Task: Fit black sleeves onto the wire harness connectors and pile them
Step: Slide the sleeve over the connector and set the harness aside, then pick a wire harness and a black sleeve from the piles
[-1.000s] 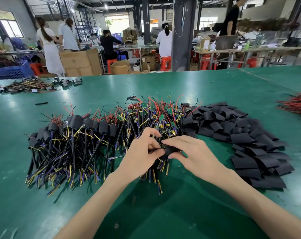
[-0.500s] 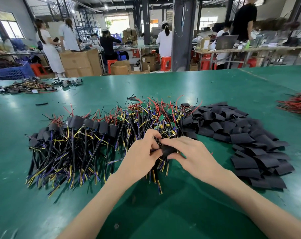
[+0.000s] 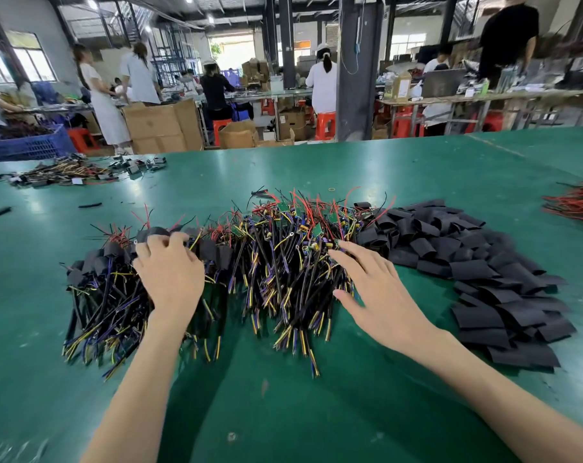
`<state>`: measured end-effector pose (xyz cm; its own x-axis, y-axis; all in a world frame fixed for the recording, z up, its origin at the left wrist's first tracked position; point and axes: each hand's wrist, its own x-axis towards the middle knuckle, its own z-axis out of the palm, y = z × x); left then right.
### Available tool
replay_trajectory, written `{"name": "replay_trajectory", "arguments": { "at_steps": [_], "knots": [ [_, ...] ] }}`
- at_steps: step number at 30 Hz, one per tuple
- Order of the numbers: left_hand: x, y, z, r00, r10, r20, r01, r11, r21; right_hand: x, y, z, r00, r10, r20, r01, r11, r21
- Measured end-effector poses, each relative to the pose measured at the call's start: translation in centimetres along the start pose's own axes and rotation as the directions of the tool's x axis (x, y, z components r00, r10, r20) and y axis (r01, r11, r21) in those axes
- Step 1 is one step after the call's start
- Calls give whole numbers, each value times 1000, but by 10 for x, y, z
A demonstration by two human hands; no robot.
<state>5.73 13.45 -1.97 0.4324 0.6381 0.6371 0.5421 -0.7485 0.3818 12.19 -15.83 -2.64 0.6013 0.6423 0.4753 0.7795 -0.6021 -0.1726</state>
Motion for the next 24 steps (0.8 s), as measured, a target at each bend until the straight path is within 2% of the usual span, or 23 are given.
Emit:
{"name": "replay_trajectory", "arguments": {
  "at_steps": [1, 3, 5, 6, 9, 14, 18, 21, 24],
  "knots": [
    [-2, 1, 2, 999, 32, -6, -32, 999, 1, 0, 0, 0, 1000, 5, 4, -5, 1000, 2],
    [-6, 9, 6, 978, 207, -23, -207, 978, 10, 0, 1, 0, 1000, 10, 8, -10, 1000, 8],
    [-10, 13, 15, 920, 391, 38, -392, 918, 52, 0, 1, 1, 1000, 8, 14, -8, 1000, 10],
    [-13, 13, 19, 900, 425, 93, -431, 901, 57, 0, 1, 1, 1000, 9, 17, -9, 1000, 11],
    [-17, 6, 24, 907, 372, 198, -389, 920, 52, -2, 4, 2, 1000, 14, 27, -14, 1000, 12],
    [-12, 1, 23, 929, 293, 224, -318, 945, 80, -3, 10, 3, 998, 51, 39, -51, 999, -4],
    [-14, -2, 23, 944, 226, 241, -259, 959, 116, 0, 16, 1, 990, 143, 6, -143, 990, 8],
    [-13, -2, 26, 941, 239, 240, -279, 949, 146, 2, 22, 2, 975, 221, -17, -221, 974, -42],
    [-14, 3, 29, 934, 311, 175, -334, 934, 123, 3, 27, 2, 958, 283, -53, -288, 948, -137]
  ]
}}
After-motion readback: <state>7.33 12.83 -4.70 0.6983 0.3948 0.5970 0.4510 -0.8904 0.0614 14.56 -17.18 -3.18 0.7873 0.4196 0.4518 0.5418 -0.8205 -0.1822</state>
